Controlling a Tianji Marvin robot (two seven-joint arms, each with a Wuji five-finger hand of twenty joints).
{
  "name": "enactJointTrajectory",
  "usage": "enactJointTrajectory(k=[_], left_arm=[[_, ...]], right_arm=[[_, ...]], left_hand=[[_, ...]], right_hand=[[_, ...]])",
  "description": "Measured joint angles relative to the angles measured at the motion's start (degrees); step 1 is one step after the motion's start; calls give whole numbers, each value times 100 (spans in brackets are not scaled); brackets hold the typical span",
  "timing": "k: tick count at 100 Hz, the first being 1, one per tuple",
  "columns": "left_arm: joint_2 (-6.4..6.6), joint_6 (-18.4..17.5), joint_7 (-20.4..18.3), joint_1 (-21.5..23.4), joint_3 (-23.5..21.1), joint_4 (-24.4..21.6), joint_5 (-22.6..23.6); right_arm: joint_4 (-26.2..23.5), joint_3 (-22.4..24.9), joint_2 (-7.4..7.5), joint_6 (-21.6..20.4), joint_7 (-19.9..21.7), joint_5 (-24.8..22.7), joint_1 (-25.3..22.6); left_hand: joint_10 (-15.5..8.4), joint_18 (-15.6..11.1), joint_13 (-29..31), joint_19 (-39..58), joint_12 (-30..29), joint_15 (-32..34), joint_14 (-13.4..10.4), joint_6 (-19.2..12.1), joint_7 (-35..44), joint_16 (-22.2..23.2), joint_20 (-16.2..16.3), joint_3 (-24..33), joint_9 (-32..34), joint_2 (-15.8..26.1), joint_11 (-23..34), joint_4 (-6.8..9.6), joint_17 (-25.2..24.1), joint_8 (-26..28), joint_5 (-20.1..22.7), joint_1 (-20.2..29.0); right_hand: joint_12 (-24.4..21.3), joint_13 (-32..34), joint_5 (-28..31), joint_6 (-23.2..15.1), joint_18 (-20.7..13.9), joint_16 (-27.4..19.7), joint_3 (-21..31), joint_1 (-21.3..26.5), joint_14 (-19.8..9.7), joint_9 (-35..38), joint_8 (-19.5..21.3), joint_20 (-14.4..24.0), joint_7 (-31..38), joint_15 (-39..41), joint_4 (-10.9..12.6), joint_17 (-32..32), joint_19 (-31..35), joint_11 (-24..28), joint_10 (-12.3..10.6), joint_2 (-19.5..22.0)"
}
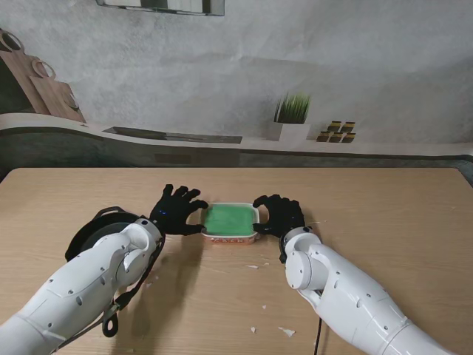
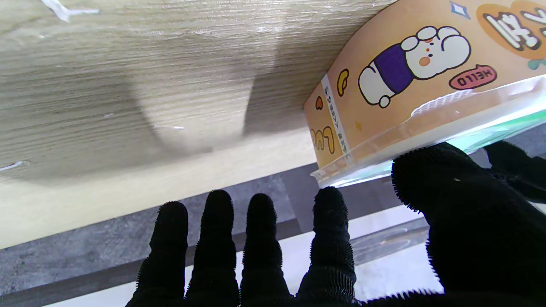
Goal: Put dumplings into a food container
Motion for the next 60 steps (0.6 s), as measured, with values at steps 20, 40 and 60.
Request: enactJointTrajectory(k=[20,40,60], left_arm=[[5,44,-324,-16,-34,-81,-153],[12,40,-738,-58,-61,-128,-459],[17,89,-738,-155,69,-91,-517]], right_arm=[[-13,11,0,11,25,8,-4],[-55,13,5,75,86,16,-9],[-90,11,15,115,130,8,-13]], left_hand=[[-64,-1,-1,-67,-181,-157,-1,17,-461,-85,-91,-486,0,156,0,1,-115,-447,140,66],[-71,-2,-71,-355,-316,-445,-67,60,-852,-158,-550,-967,0,325,1,1,-119,-608,158,185],[-72,-2,-74,-363,-322,-448,-67,113,-900,-160,-682,-1157,0,326,1,1,-119,-631,346,261]], right_hand=[[0,0,0,0,0,0,-1,0,0,0,-2,0,2,0,0,0,0,0,0,1],[0,0,-1,15,0,0,-1,0,0,0,-54,0,-11,0,0,0,0,0,0,60],[0,0,-1,16,0,0,-1,0,0,0,-60,0,-69,0,-1,0,0,0,0,75]])
